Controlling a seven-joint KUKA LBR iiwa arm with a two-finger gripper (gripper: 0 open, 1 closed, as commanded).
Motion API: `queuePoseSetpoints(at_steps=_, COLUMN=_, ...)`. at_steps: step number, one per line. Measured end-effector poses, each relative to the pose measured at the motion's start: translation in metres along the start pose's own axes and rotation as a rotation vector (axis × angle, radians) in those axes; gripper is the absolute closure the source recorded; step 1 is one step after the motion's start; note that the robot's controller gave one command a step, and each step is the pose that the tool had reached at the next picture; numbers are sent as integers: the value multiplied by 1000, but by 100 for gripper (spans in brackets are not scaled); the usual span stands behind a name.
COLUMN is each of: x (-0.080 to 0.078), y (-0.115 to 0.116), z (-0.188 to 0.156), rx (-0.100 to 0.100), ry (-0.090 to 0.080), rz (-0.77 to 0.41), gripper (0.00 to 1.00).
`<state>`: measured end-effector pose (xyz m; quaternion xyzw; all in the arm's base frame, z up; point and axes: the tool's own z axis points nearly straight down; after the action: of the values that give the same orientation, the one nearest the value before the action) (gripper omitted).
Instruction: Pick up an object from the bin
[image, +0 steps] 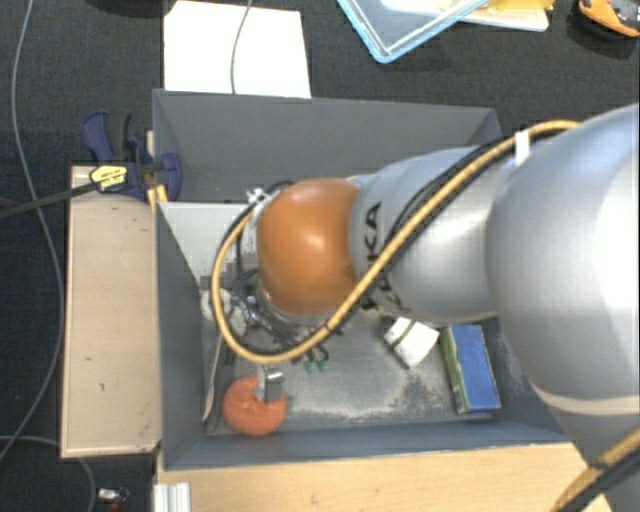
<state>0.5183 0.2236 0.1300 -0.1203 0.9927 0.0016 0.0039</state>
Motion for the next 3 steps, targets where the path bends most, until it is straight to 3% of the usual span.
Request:
queuePoseSetpoints(at_steps=1, x=24, y=28, z=7, rx=0, ry=4, rz=-247, gripper=0)
queuePoseSetpoints(at_steps=2, x=39, y=12, z=27, rx=-1, ry=10, rz=-502, gripper=0)
queuePoseSetpoints(at_steps=3, x=43, y=-4, z=58, rx=-3, ry=-5, rz=-624, gripper=0)
